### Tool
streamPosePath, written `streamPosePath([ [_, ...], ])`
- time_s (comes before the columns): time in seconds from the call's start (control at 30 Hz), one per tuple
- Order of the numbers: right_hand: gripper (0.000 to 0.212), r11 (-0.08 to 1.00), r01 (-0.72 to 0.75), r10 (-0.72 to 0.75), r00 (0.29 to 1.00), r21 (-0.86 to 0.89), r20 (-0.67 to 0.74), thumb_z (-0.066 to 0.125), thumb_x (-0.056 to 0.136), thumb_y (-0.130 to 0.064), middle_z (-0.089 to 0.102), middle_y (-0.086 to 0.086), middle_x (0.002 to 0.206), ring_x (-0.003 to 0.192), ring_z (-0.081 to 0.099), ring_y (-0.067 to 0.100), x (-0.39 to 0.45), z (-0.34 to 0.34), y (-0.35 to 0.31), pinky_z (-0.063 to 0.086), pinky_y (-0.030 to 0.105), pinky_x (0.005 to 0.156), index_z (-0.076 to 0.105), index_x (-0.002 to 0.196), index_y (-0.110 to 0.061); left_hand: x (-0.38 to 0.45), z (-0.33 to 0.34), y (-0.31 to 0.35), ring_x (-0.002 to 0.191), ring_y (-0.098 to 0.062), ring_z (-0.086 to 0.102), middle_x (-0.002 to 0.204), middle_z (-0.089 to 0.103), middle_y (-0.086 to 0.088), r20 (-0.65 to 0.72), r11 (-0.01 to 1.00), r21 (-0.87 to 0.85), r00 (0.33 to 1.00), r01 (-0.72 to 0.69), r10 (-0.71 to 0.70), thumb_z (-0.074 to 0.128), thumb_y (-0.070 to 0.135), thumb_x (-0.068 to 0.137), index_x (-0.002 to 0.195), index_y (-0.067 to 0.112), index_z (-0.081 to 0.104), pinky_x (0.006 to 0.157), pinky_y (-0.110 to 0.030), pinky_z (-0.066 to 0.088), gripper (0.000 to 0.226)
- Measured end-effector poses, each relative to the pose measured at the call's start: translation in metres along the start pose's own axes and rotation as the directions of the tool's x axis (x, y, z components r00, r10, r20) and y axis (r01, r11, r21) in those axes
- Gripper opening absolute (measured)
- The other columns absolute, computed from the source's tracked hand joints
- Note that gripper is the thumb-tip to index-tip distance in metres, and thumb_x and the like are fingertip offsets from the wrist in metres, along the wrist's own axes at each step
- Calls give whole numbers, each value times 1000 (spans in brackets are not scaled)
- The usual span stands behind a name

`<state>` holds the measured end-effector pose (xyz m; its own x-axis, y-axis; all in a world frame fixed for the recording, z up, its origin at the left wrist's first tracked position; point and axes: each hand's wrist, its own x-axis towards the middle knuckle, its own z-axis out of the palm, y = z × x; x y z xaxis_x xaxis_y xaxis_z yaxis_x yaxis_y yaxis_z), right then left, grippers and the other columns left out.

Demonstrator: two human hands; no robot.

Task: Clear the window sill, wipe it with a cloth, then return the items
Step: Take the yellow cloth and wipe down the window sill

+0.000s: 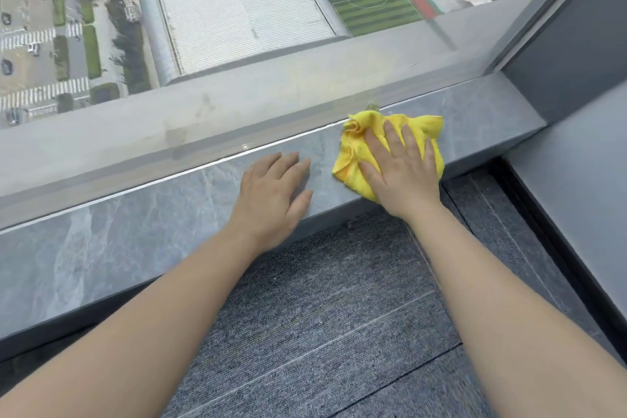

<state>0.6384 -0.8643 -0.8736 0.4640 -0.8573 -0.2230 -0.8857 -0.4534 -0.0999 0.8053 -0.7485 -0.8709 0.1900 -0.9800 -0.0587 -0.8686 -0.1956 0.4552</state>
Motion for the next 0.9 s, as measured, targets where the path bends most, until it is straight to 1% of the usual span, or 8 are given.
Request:
streamPosePath([
  [0.1,63,959,-266,266,964,100,14,22,93,-53,-5,3,160,147,-11,26,10,-6,4,-8,52,115,4,148,-28,4,-1,5,137,-28,27,146,38,-5,47,1000,0,999,-5,5,9,54,69,134,19,37,114,-44,18,79],
  [0.33,70,841,-512,507,859,177,76,20,93,-53,-13,12,158,144,-16,34,36,-14,-37,-9,62,112,-4,148,-17,3,-7,1,135,-30,28,146,39,-5,69,998,53,997,-25,21,6,53,69,131,19,42,115,-44,18,80],
  [0.43,67,892,-427,422,904,150,67,19,94,-51,-11,14,158,144,-15,36,38,-15,-53,-8,64,110,2,148,-15,1,-12,0,135,-30,29,145,41,-6,61,999,41,998,-5,3,8,53,69,129,18,44,113,-43,18,79],
  [0.53,64,982,-172,171,985,78,8,21,94,-50,-5,12,159,145,-13,32,23,-12,-49,-8,60,112,9,148,-17,6,-16,3,134,-29,31,143,44,-6,54,1000,22,999,5,-6,12,54,68,127,19,47,112,-43,20,77],
  [0.6,59,999,21,-21,1000,33,-2,22,95,-48,-4,6,160,147,-11,27,11,-13,-37,-8,55,114,11,147,-24,10,-19,8,135,-28,30,144,42,-3,79,1000,0,997,-10,10,13,55,67,127,23,47,113,-43,21,77],
  [0.67,54,991,130,-131,991,23,14,23,96,-46,-3,-1,160,147,-9,21,3,-14,-23,-8,49,116,12,147,-32,15,-21,16,135,-27,31,145,40,-2,94,999,-30,995,-34,36,14,56,66,128,24,45,113,-42,21,77],
  [0.77,54,994,105,-105,994,29,13,24,96,-46,-3,-4,160,147,-7,18,-3,-12,-8,-7,44,117,9,147,-35,20,-22,24,134,-25,33,145,40,-5,90,997,-48,994,-59,63,13,55,66,130,19,43,111,-38,21,80],
  [0.9,60,993,-92,92,996,79,-5,23,94,-51,-3,0,160,147,-8,21,-3,-13,8,-7,47,117,7,148,-30,22,-16,26,138,-25,26,149,34,-5,140,998,13,988,-63,61,8,56,64,134,18,36,115,-38,18,85],
])
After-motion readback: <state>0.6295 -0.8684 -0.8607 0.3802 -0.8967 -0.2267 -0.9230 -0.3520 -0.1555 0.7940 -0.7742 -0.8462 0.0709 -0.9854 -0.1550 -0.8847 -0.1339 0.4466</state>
